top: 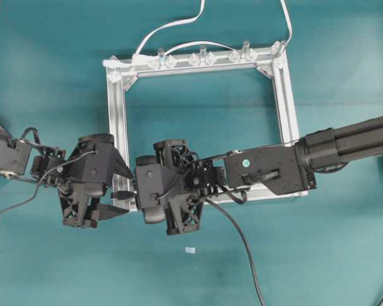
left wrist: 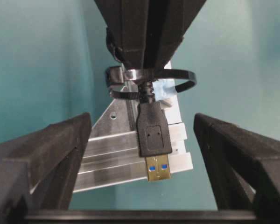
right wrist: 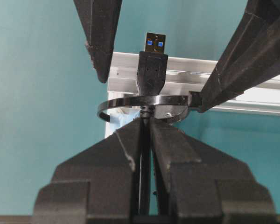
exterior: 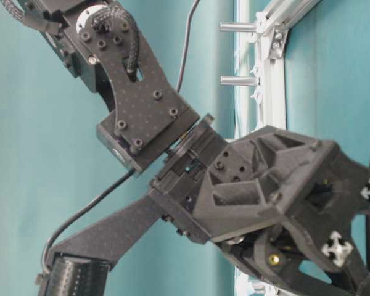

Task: Insert the wire through the string loop located on the left side.
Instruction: 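Move the left gripper toward the connector protruding from the loop, then close the left gripper on the USB connector above the loop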

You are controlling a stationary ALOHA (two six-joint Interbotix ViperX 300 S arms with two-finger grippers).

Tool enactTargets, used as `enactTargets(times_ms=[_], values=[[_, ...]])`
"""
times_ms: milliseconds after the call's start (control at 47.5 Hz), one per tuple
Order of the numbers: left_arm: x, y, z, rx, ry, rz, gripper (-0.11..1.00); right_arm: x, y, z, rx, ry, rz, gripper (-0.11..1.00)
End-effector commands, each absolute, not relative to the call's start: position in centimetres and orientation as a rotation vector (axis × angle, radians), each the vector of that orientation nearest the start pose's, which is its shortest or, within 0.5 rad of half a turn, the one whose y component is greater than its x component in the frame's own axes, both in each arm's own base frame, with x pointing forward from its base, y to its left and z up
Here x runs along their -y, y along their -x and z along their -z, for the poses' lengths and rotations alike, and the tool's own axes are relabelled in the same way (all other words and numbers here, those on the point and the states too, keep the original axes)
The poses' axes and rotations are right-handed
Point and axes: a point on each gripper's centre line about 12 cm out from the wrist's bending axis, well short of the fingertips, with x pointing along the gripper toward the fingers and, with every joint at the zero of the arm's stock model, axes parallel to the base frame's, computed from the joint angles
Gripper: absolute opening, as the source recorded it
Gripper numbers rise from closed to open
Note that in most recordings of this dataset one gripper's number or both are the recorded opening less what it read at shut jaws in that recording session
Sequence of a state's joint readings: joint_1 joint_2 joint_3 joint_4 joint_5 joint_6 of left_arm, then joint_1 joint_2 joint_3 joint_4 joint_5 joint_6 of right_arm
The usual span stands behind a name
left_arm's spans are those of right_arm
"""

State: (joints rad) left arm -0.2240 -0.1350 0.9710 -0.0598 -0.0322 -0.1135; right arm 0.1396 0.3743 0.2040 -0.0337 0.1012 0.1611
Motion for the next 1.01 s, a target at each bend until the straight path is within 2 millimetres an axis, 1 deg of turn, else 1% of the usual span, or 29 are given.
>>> enactTargets(times_ms=[0, 126, 210, 273, 358, 379, 778, 988], values=[[6.60, -29.94, -13.44, -0.777, 0.083, 0.137, 0.84, -7.27, -50.88, -16.67, -0.633, -0.073, -0.096, 0.07], [6.60, -29.94, -13.58, -0.773, 0.083, 0.137, 0.73, -7.27, -50.88, -16.67, -0.633, -0.073, -0.096, 0.07], [6.60, -29.96, -13.60, -0.774, 0.083, 0.137, 0.61, -7.27, -50.89, -16.69, -0.632, -0.073, -0.096, 0.07], [6.60, -29.93, -13.57, -0.778, 0.084, 0.137, 0.47, -7.27, -50.89, -16.69, -0.632, -0.073, -0.096, 0.07], [6.59, -29.85, -13.49, -0.784, 0.085, 0.136, 0.25, -7.27, -50.93, -16.73, -0.627, -0.072, -0.097, 0.07], [6.58, -29.84, -13.47, -0.785, 0.085, 0.135, 0.21, -7.27, -50.93, -16.73, -0.627, -0.073, -0.097, 0.07], [6.56, -29.66, -13.39, -0.799, 0.081, 0.136, 0.22, -7.26, -50.83, -16.58, -0.630, -0.072, -0.097, 0.07], [6.56, -29.66, -13.39, -0.799, 0.081, 0.136, 0.22, -7.32, -51.11, -16.99, -0.589, -0.078, -0.101, 0.07]])
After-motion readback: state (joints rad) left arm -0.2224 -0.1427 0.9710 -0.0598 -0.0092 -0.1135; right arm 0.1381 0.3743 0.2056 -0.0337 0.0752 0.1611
